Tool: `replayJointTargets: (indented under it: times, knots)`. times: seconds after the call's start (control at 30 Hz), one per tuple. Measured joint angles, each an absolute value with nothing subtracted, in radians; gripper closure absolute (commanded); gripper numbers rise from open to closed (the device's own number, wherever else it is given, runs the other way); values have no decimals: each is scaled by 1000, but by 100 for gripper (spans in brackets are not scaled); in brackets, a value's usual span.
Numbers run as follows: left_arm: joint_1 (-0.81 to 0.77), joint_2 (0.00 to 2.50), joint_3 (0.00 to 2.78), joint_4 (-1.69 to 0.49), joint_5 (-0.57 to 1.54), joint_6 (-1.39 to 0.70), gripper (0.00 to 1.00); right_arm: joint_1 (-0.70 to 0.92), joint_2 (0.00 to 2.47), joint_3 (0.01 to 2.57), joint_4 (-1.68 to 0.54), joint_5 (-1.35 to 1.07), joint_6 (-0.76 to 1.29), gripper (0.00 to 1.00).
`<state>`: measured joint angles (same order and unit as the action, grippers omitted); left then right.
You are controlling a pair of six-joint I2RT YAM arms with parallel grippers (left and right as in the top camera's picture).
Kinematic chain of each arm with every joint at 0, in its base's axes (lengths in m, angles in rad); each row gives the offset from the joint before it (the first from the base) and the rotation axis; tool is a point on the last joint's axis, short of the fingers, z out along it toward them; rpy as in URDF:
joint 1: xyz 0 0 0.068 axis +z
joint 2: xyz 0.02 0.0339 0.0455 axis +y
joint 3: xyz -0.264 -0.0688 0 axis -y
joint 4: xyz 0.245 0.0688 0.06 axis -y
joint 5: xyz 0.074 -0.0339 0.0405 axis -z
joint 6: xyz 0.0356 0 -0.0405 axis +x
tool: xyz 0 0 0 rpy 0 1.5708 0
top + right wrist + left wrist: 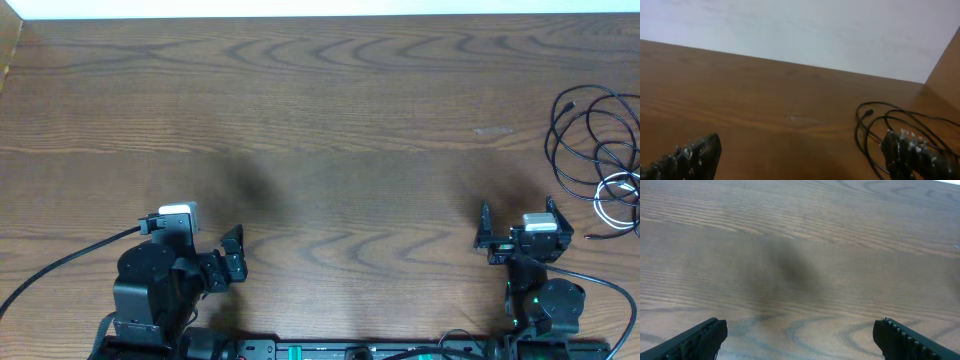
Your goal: Untangle cables
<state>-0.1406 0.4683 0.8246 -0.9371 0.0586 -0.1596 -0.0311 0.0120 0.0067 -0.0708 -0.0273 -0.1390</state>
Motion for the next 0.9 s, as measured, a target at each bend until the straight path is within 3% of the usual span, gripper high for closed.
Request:
replayJointTargets:
  times: [0.9]
  knots:
    - [-140, 468, 825, -937, 62, -160, 2, -30, 12, 7, -70, -30, -120, 1]
